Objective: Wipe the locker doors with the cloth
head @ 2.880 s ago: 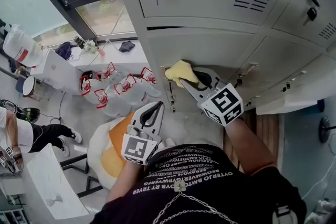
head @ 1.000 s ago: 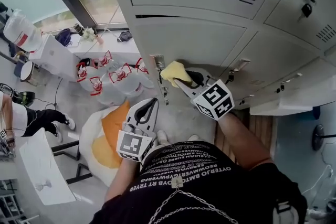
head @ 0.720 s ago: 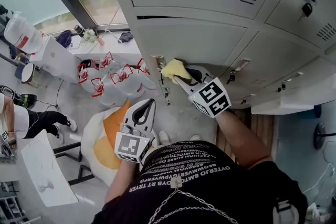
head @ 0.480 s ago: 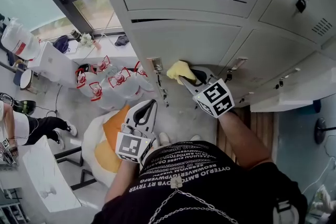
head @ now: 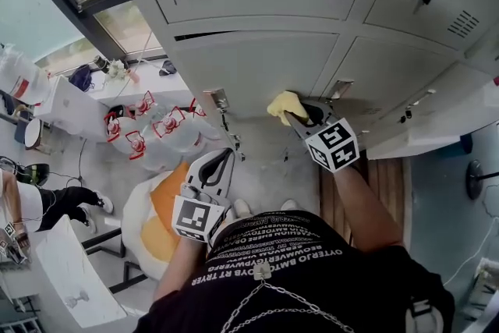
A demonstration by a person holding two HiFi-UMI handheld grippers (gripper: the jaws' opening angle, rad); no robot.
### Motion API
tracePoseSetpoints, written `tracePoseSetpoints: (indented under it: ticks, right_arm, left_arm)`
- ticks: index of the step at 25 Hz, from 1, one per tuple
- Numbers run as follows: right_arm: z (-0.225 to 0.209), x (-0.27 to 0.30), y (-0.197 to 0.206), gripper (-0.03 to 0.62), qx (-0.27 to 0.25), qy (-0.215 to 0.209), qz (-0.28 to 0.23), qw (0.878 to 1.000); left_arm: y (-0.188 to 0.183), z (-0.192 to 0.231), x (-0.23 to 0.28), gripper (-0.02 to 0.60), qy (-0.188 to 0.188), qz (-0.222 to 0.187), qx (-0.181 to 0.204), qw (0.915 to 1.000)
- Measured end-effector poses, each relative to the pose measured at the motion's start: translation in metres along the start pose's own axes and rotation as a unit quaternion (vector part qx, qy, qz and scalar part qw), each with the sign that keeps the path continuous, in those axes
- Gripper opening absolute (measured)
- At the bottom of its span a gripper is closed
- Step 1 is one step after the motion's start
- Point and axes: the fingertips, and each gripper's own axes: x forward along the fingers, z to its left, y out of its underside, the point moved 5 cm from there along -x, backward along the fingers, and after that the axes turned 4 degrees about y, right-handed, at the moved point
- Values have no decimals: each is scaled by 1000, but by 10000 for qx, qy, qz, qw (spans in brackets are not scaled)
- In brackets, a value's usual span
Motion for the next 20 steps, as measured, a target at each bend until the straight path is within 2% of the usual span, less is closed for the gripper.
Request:
tracePoseSetpoints:
  ticks: [7,13,20]
  right_arm:
    - [-9,-17,4,109,-57,278,-14,9996]
    - [35,0,-5,109,-363,-281,-211,9987]
    - [78,48,3,109,-548,-861,15,9948]
  left_arm:
    - [2,0,-2,6,-33,41,-17,10000]
    - [6,3,-13,6,-190,76,-58,9998]
    - [7,14,-33,6,-491,126,-82,9987]
